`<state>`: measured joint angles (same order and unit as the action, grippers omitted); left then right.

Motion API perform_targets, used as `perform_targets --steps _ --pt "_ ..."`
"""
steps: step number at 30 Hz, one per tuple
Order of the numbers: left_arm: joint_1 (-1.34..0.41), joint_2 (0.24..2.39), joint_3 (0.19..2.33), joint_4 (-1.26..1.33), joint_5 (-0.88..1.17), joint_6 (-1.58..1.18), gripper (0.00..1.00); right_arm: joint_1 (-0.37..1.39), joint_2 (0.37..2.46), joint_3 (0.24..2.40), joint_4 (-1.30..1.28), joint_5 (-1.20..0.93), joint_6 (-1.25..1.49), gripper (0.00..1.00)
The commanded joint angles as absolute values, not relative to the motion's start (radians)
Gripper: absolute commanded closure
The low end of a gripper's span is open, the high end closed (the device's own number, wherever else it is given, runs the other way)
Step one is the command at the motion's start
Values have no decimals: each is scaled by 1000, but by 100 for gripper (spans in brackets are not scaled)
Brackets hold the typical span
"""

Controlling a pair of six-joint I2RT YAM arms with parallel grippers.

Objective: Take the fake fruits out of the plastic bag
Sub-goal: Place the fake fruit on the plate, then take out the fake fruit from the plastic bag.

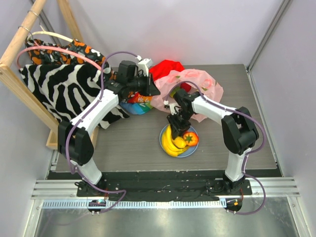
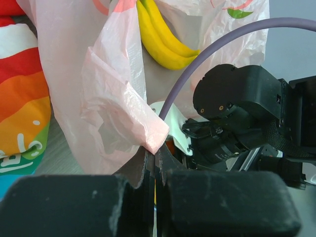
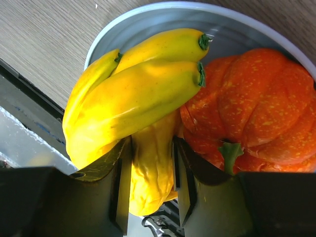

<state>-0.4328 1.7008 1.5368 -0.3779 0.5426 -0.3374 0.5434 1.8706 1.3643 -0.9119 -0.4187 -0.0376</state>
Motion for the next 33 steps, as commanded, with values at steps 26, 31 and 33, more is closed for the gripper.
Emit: perform_targets --steps 26,31,33 --pt "-440 1775 1700 -324 603 -453 100 276 1773 1858 -1122 -552 -146 49" --pt "-440 1763 1694 -373 600 -425 100 275 1891 1905 -1013 -459 -103 57" --pt "-440 1741 1648 -374 603 -422 100 276 1960 1931 -968 -376 -77 58"
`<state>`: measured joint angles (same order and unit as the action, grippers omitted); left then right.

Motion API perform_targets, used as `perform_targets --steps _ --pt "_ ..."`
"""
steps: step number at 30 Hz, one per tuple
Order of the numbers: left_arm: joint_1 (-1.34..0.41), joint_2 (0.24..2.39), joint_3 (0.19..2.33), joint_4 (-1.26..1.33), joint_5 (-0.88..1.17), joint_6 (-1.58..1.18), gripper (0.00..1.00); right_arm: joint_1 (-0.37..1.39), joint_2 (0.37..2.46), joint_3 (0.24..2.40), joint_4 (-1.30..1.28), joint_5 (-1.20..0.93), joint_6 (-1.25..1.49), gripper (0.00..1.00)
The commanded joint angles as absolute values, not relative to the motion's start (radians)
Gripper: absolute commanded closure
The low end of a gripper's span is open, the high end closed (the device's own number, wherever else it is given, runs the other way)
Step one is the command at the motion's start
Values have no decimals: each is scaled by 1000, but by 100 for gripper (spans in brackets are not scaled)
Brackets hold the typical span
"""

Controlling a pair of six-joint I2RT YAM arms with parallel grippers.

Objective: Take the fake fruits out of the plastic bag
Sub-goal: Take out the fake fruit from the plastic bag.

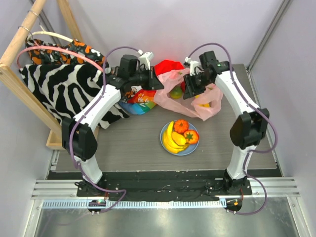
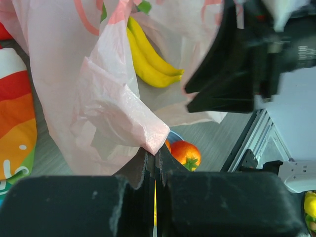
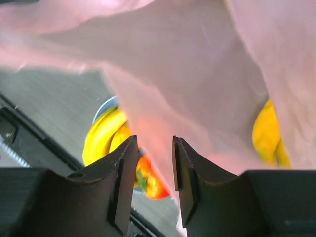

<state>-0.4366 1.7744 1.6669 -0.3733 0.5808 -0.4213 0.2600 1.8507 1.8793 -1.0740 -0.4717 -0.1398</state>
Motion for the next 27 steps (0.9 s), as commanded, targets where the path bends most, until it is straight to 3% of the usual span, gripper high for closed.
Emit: perform_targets --steps 1,8,16,27 --pt "-440 1724 1631 -368 603 -422 100 273 1988 1950 -963 -353 -74 58" --pt "-440 1703 1556 -367 614 -413 100 275 2256 2265 -931 -189 -71 39" --pt "-442 1706 1517 -376 640 -400 100 278 2433 2396 -890 -207 -64 14" --pt "-457 1740 1545 -377 629 -396 100 342 2493 2465 -879 -155 -89 18"
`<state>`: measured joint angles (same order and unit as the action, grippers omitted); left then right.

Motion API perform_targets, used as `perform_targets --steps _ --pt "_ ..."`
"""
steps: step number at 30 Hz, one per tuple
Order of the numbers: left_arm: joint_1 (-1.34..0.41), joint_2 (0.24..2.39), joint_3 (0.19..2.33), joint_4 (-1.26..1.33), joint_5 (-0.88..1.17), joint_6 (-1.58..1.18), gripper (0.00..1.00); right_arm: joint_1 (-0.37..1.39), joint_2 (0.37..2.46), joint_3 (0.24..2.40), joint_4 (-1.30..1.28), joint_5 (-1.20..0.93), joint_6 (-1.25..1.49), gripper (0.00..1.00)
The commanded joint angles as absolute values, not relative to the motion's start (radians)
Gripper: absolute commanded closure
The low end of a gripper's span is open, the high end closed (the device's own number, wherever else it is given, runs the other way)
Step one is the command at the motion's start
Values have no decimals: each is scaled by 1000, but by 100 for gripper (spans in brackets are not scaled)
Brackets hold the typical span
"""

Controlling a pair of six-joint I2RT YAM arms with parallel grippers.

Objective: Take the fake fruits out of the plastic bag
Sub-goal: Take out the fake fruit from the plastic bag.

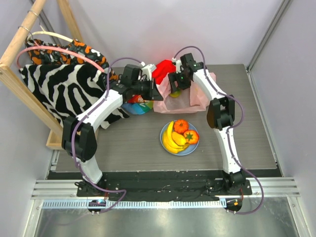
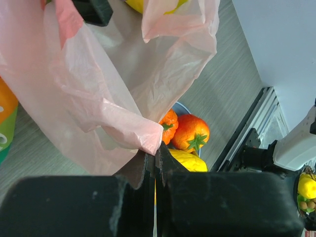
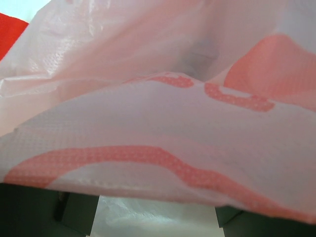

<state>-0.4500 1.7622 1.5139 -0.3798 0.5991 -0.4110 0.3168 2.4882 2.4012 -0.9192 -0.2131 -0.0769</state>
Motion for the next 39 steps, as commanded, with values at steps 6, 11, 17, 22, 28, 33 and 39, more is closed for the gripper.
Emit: perform_targets --steps 6,11,17,22,28,33,39 --pt "-459 1738 1542 -382 629 -394 100 360 2549 2499 -865 -94 -91 15" --pt "-460 1726 1529 -388 620 -384 100 374 2589 2529 -845 -34 -109 15" --pt "-460 1720 1526 -394 606 -373 100 373 2622 2585 -831 -37 -150 37" --pt "-459 1729 1555 -400 584 -353 100 365 2528 2536 -868 -89 -181 55" --pt "-454 1764 1632 -393 555 -341 100 351 2269 2193 -902 -172 -265 59" --pt "-454 1784 1684 -376 555 -345 100 351 2025 1952 -928 -201 -299 59" --pt "-454 1769 1665 -341 627 -371 100 350 1948 1731 -882 -108 -311 60"
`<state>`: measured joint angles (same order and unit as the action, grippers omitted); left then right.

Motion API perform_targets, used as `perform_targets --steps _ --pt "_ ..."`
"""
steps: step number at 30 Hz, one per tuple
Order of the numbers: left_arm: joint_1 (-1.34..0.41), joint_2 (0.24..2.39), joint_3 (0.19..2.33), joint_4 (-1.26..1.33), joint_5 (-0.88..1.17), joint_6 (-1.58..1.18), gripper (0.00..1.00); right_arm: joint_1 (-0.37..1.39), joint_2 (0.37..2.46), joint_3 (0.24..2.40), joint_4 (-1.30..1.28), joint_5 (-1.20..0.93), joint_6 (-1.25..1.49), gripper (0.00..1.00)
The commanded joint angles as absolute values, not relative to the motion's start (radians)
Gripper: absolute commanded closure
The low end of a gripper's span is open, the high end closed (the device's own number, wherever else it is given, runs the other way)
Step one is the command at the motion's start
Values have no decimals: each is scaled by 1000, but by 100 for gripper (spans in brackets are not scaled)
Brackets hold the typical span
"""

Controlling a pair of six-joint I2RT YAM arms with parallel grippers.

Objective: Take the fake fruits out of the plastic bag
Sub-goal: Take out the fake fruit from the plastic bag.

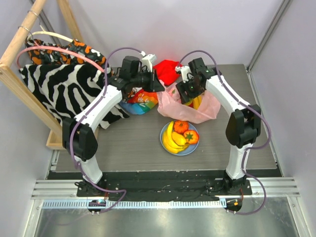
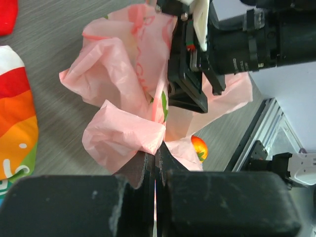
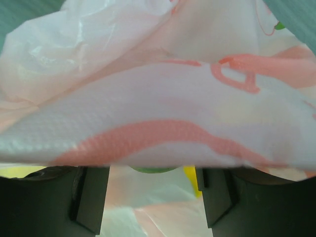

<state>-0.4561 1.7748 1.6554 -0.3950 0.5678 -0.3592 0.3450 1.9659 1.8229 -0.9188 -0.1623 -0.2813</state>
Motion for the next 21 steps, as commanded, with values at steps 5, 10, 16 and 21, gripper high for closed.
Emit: perform_targets --steps 5,10,16,21 --pt "-472 1758 1603 -353 577 -350 100 348 2013 1729 -842 -9 -374 61" --pt "-485 1799 1653 -414 370 -212 100 315 2010 1750 -868 37 -442 59" --pt "-476 1810 1752 -428 98 -163 100 259 1924 1619 -844 97 -596 56" --pt "-446 1821 1807 -433 6 -158 100 196 1940 1578 -763 124 -657 56"
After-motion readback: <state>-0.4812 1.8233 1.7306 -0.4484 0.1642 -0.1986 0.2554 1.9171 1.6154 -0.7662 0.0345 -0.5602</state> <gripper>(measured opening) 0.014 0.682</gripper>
